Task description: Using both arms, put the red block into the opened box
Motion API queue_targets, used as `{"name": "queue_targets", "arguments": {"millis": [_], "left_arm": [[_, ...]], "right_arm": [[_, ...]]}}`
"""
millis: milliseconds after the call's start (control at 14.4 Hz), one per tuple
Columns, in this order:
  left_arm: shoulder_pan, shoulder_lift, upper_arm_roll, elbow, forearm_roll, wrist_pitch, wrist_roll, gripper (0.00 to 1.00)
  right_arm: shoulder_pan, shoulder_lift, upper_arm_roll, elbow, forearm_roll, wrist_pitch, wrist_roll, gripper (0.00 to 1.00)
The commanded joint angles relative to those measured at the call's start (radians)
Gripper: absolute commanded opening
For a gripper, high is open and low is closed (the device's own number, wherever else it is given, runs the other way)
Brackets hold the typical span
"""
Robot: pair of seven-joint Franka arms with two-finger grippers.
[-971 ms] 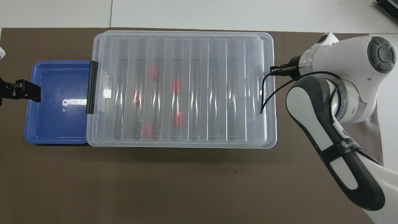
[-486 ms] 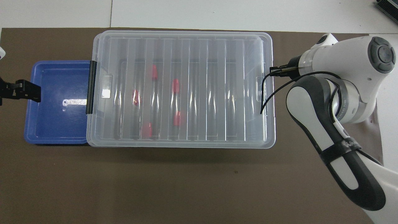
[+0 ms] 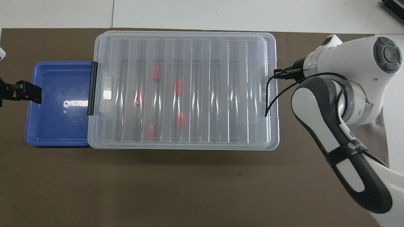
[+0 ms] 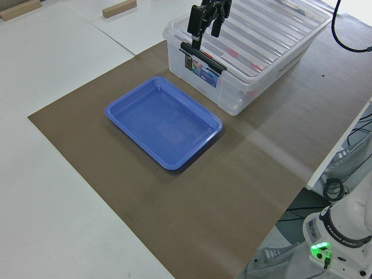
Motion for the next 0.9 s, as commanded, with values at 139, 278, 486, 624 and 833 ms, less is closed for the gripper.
{"name": "queue_targets", "arguments": {"millis": [139, 278, 486, 624, 833], "left_arm": [[-0.005, -0.022, 0.004, -0.012, -0.012, -0.013, 0.007, 1.00], [-0.005, -0.024, 0.003, -0.014, -0.012, -0.012, 0.007, 1.00], [-0.005, -0.025, 0.003, -0.019, -0.017, -0.007, 0.004, 1.00], [0.001, -0.025, 0.004, -0.020, -0.057, -0.001, 0.000, 1.00], [0.006, -0.025, 0.004, -0.023, -0.075, 0.002, -0.019, 1.00]], "right_arm": [[-0.016, -0.051, -0.009, 0.008, -0.175, -0.064, 0.030, 1.00], [-0.030, -0.090, -0.011, 0.018, -0.205, -0.127, 0.091, 1.00], [-0.036, -0.156, -0.011, 0.033, -0.295, -0.251, 0.177, 1.00], [-0.047, -0.213, -0.009, 0.045, -0.307, -0.359, 0.234, 1.00], [-0.096, -0.305, -0.008, 0.044, -0.288, -0.504, 0.240, 1.00]]}}
